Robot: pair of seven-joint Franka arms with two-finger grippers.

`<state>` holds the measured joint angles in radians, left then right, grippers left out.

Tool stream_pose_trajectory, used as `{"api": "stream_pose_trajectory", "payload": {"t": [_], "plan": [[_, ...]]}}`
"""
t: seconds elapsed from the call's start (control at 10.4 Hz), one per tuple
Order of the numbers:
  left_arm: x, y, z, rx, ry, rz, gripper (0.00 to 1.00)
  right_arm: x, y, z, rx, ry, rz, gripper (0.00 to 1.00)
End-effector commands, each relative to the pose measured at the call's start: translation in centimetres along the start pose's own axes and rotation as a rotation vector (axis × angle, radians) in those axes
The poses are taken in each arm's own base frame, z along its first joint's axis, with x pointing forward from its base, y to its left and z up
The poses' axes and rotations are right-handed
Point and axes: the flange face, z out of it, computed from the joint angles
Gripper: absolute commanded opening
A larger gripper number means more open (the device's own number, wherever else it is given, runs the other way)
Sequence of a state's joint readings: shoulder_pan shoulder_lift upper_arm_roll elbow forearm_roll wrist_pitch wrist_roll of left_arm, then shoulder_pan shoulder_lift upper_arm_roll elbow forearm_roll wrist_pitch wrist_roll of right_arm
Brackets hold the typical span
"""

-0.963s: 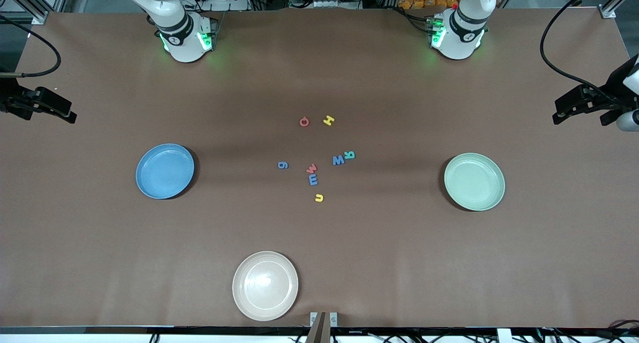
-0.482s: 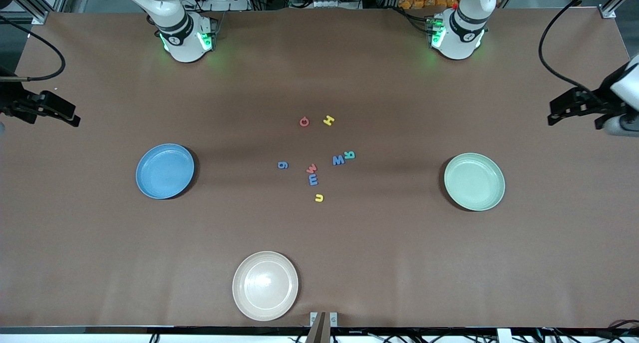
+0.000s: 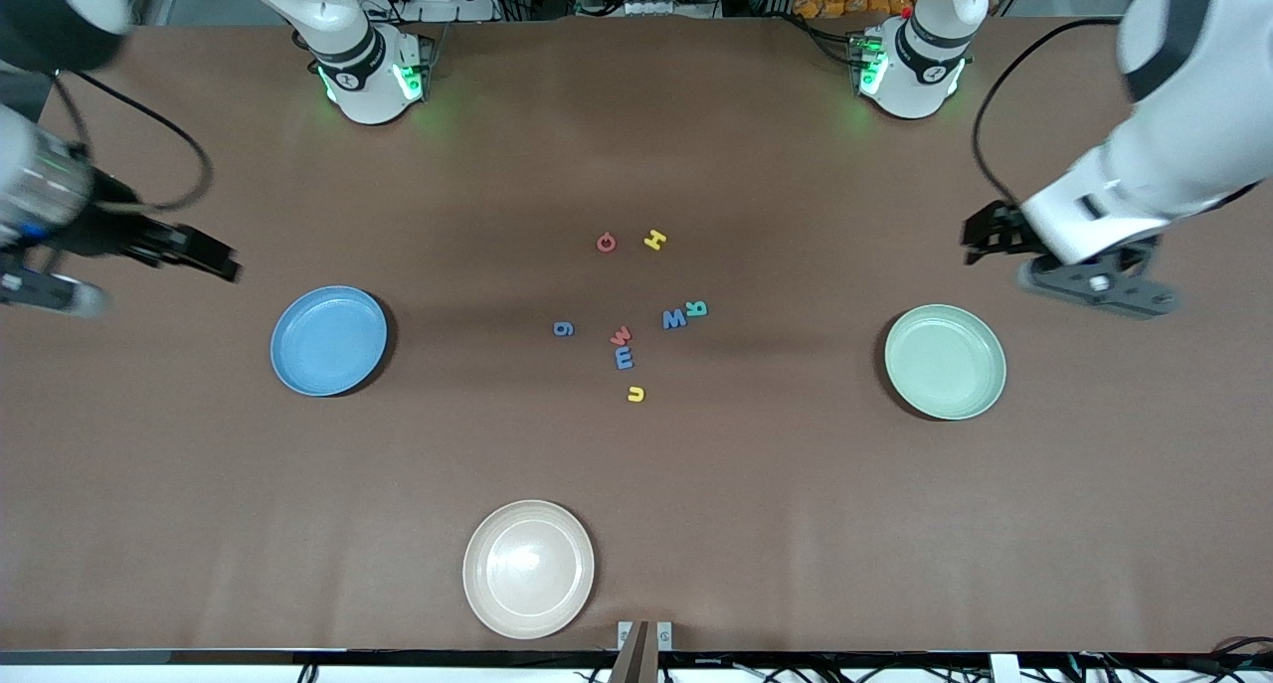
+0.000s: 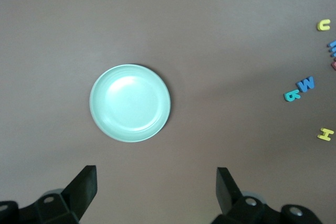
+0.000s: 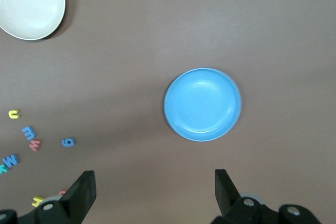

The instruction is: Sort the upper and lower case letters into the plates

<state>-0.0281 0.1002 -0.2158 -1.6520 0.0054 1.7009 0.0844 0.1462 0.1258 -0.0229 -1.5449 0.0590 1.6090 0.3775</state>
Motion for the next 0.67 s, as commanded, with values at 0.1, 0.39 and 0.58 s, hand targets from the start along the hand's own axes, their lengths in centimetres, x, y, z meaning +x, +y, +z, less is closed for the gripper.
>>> {"api": "stream_pose_trajectory", "payload": {"t": [0.1,0.39,0.58], "plan": [[1.6,3.3,4.3,0.011,-0.005,0.225,1.00,0.2,-10.5,8.8,-0.028,-0.038,0.136,1.00],[2.0,6.6,8.9,0.016,0.034,0.467,1.00,1.9,-12.1,13.1,0.043,-0.088,0.404,1.00],[1.8,9.3,12.5,0.028,0.106,0.565,1.00,3.3,-13.3,16.9,0.075,-0.105,0.624,1.00]]}}
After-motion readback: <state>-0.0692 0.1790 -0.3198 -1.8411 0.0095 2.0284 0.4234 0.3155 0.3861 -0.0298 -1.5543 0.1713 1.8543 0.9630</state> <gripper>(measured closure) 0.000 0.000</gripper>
